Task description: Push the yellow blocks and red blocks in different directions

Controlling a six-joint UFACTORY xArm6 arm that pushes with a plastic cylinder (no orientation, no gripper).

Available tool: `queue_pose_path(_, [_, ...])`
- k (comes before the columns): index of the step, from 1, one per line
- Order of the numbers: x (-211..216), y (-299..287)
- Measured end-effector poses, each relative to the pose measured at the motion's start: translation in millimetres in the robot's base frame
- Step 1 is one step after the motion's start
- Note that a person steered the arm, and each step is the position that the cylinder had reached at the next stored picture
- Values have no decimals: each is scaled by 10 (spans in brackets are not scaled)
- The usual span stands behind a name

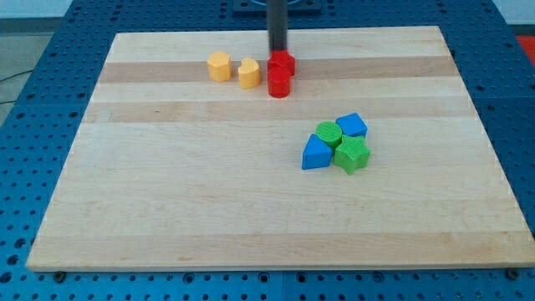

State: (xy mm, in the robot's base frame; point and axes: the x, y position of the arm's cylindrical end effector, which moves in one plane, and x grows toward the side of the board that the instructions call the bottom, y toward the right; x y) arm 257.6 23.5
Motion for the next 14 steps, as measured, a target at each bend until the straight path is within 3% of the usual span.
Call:
queue_pose_path(1, [-2, 467])
queue_pose_path(5, [-12, 594])
queue_pose_path(6, [94, 509])
queue_pose_path(8, [-183, -5])
queue_pose_path(11, [99, -740])
queue_pose_path(14, [663, -996])
